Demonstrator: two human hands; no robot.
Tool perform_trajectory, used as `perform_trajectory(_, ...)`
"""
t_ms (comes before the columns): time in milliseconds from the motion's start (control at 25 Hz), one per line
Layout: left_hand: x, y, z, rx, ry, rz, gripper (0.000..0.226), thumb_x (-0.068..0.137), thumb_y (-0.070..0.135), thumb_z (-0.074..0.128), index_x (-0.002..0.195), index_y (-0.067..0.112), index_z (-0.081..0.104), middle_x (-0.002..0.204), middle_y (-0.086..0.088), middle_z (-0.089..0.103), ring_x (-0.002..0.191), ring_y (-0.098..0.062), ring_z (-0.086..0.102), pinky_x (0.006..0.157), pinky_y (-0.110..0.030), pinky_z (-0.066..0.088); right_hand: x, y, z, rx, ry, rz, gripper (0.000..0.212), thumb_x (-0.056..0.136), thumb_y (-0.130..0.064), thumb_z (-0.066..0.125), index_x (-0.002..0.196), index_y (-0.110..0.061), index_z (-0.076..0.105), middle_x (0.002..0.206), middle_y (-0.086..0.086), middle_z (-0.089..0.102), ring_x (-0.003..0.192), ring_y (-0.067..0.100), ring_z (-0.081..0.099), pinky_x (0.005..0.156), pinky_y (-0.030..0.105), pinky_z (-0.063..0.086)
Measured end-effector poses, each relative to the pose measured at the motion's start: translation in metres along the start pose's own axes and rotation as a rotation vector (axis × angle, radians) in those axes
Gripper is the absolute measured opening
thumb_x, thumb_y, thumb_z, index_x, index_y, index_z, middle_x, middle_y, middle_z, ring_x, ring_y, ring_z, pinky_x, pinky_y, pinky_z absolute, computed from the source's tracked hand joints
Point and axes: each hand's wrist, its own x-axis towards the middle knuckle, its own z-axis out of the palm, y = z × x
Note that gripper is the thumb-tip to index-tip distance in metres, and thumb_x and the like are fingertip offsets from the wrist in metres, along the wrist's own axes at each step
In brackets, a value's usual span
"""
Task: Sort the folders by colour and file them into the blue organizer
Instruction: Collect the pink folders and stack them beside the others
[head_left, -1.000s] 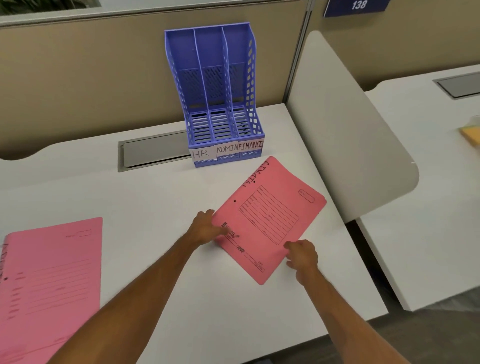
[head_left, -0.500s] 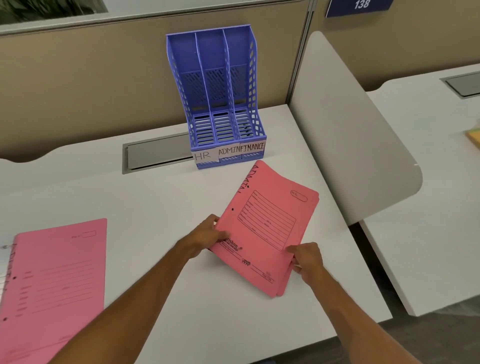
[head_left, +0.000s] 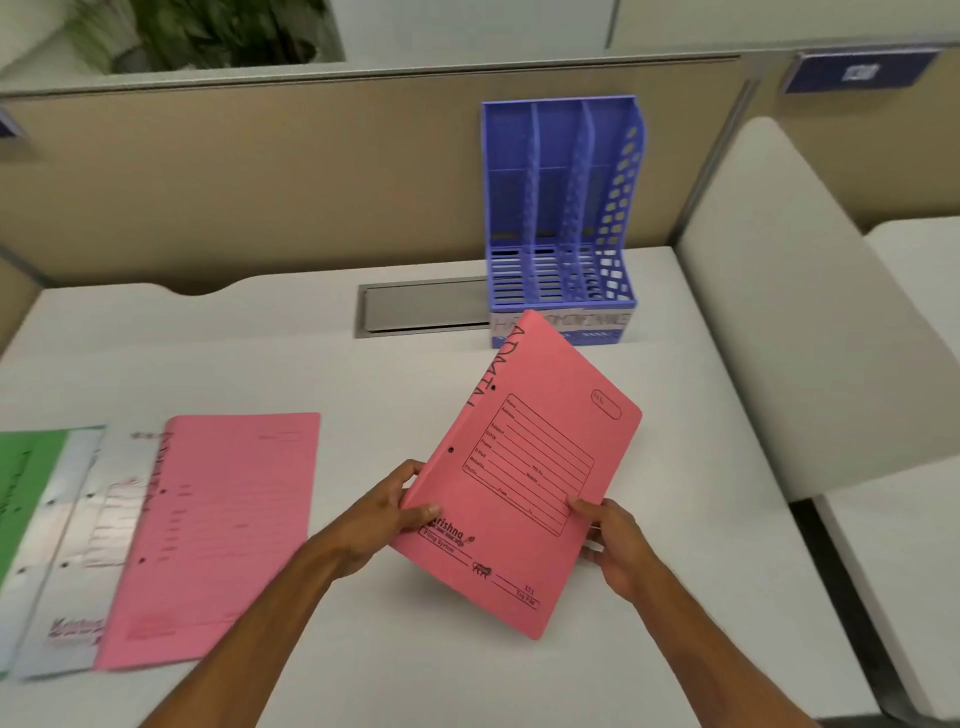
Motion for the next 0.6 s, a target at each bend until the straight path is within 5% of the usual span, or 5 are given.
perform_trajectory(200,-0.066,-0.043,-0.072,-0.234,0.088,0.007,0.049,0.087,0.029,0.073,0.129,0.035,0.049,0.125,-0.010,0.067,0.115,-0.032,0.064,0.099,-0.042,0.051,-0.003,0.012,0.089,-0.020,-0.173,0.008,0.037,0.087,-0.026,0.070,0.121,-0.015,0.061,0.115,0.009,0.071,0.110,0.033,0.063,0.091,0.050,0.054)
perform_trajectory(320,-0.100,-0.069,-0.106,-0.270,0.202,0.002,0.052,0.083,0.023,0.076,0.127,0.027,0.048,0.123,-0.009,0.067,0.113,-0.027,0.066,0.094,-0.040,0.054,-0.005,0.019,0.145,-0.027,-0.150,-0.059,0.029,0.089,-0.010,0.067,0.117,-0.014,0.064,0.110,0.006,0.074,0.104,0.030,0.067,0.083,0.044,0.057)
perform_trajectory(440,-0.123,-0.097,-0.127,-0.137,0.445,-0.038,0.053,0.073,0.023,0.082,0.114,0.020,0.049,0.115,-0.007,0.068,0.104,-0.022,0.068,0.085,-0.035,0.058,-0.004,0.026,0.198,-0.169,-0.100,-0.160,0.026,0.089,-0.003,0.065,0.110,-0.018,0.067,0.102,0.002,0.076,0.094,0.024,0.071,0.071,0.034,0.057)
perform_trajectory(600,-0.133,-0.131,-0.148,0.143,0.664,-0.180,0.052,0.073,0.023,0.083,0.109,0.015,0.047,0.107,-0.002,0.065,0.100,-0.020,0.064,0.087,-0.037,0.057,0.006,0.045,0.255,-0.428,-0.108,-0.240,0.023,0.091,-0.009,0.060,0.108,-0.023,0.067,0.104,-0.003,0.073,0.093,0.019,0.069,0.075,0.033,0.056)
